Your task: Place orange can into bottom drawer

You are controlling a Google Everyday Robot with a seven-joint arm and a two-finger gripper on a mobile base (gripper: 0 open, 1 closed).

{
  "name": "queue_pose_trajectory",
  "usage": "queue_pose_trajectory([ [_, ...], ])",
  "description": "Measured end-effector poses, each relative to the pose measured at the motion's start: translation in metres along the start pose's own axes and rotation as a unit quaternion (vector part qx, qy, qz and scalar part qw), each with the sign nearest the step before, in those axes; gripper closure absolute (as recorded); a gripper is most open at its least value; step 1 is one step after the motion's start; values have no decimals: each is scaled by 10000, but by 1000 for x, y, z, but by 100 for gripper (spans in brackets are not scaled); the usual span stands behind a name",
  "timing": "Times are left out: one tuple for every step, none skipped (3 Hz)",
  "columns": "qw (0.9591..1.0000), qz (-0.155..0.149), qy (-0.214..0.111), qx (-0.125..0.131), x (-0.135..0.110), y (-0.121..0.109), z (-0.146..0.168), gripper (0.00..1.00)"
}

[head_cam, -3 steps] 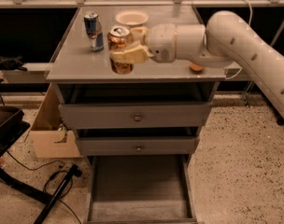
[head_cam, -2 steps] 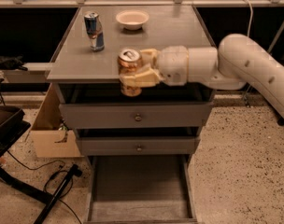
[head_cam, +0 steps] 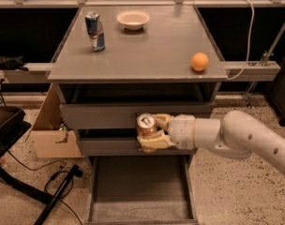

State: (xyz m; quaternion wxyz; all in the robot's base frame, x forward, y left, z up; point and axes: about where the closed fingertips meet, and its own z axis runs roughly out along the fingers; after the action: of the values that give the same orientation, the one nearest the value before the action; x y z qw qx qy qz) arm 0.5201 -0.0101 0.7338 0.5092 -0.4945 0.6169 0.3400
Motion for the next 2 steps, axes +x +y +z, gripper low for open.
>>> queue_pose_trajectory([
  [9991, 347, 88, 232, 65, 7, 8, 100],
  [9948, 869, -18, 531, 130, 28, 20, 100],
])
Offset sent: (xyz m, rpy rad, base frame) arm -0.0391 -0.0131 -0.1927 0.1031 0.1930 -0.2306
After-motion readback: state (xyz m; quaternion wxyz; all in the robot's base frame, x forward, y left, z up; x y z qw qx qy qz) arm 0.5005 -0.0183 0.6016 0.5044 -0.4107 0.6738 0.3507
